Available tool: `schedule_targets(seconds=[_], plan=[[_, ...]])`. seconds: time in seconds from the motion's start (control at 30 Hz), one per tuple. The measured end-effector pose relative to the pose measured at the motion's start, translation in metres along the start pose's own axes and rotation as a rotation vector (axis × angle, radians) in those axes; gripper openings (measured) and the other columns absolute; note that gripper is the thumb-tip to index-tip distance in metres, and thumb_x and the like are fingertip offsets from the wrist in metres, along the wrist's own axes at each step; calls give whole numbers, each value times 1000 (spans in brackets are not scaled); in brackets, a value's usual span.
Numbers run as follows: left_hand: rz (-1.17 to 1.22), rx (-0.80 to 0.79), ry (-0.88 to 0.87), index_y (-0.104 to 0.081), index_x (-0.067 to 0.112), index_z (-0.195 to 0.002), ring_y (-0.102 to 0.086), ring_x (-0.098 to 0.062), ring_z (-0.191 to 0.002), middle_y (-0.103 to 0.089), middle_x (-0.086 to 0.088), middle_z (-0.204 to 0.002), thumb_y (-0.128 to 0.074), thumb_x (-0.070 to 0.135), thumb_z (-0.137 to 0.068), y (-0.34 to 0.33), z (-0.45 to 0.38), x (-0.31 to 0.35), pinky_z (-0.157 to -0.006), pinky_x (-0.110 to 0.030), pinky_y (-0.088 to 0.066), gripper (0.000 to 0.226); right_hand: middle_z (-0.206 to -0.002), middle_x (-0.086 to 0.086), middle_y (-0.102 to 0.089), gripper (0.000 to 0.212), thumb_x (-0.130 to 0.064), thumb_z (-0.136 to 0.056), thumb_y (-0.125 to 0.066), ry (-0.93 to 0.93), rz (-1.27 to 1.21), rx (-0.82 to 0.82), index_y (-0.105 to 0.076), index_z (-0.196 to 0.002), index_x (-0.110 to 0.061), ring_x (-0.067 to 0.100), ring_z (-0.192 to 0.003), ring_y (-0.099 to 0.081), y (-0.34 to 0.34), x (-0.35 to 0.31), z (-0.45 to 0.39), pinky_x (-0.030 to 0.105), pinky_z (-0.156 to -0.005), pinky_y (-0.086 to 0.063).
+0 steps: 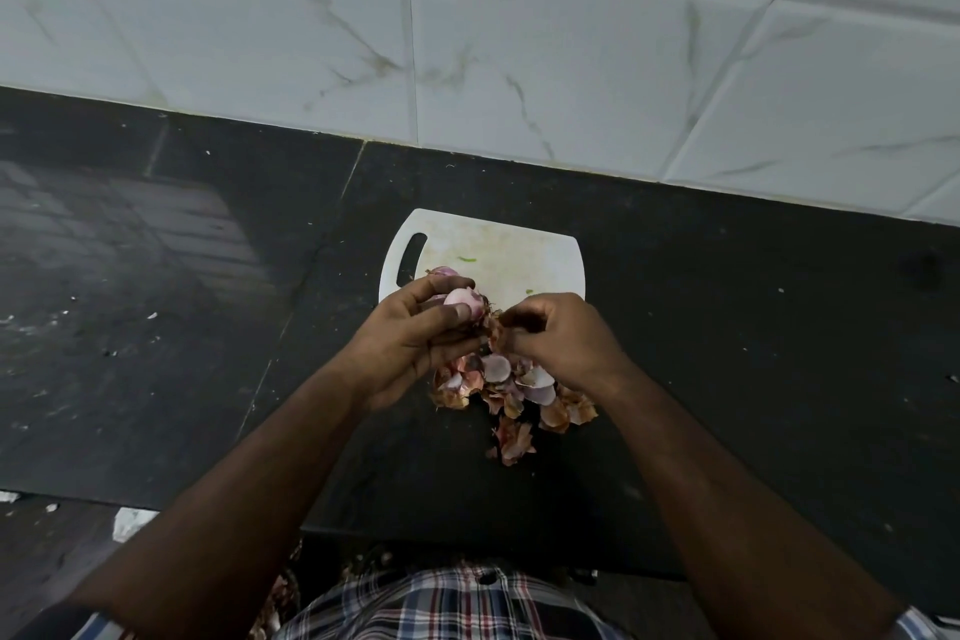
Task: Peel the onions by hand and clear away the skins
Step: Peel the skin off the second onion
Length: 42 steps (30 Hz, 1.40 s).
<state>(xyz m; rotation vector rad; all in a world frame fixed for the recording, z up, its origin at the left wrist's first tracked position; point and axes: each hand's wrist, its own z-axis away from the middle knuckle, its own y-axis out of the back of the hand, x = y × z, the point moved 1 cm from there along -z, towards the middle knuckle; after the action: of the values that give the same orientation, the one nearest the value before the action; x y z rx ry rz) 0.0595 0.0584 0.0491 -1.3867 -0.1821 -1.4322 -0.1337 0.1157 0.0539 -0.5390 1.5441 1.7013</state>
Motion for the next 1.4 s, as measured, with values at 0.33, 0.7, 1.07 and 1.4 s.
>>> schedule_targets(seconds=[0.33, 0.7, 1.07, 1.4], plan=[[136, -160, 137, -55, 3, -137, -74, -23, -89, -75, -10, -98, -56, 6, -89, 5, 5, 3, -83, -36, -61, 48, -106, -7, -71, 43, -24, -74, -86, 164, -228, -113, -69, -113, -22, 7, -94, -67, 8, -36, 6, 27, -83, -58], [74, -49, 141, -69, -1, -105, -75, -24, -77, -74, -16, -88, -59, 14, -89, 3, 7, 4, -74, -33, -64, 24, -87, -5, -68, 30, -18, -72, -88, 187, -264, -83, -68, -94, -16, 7, -80, -63, 5, -31, 5, 31, -78, -56], [55, 110, 178, -70, 7, -100, -73, -20, -72, -72, -15, -91, -57, 25, -99, -5, 4, 12, -60, -28, -62, 23, -77, -5, -67, 20, -14, -74, -86, 208, -268, -22, -70, -85, -14, 5, -70, -61, 5, -24, 7, 28, -71, -53], [2, 77, 188, -66, 9, -116, -67, -12, -66, -72, -6, -89, -63, 33, -91, -12, 5, 11, -61, -23, -59, 35, -110, -15, -61, 58, -39, -71, -87, 327, -73, 75, -66, -125, -30, 0, -98, -61, -1, -37, 15, 18, -80, -53]])
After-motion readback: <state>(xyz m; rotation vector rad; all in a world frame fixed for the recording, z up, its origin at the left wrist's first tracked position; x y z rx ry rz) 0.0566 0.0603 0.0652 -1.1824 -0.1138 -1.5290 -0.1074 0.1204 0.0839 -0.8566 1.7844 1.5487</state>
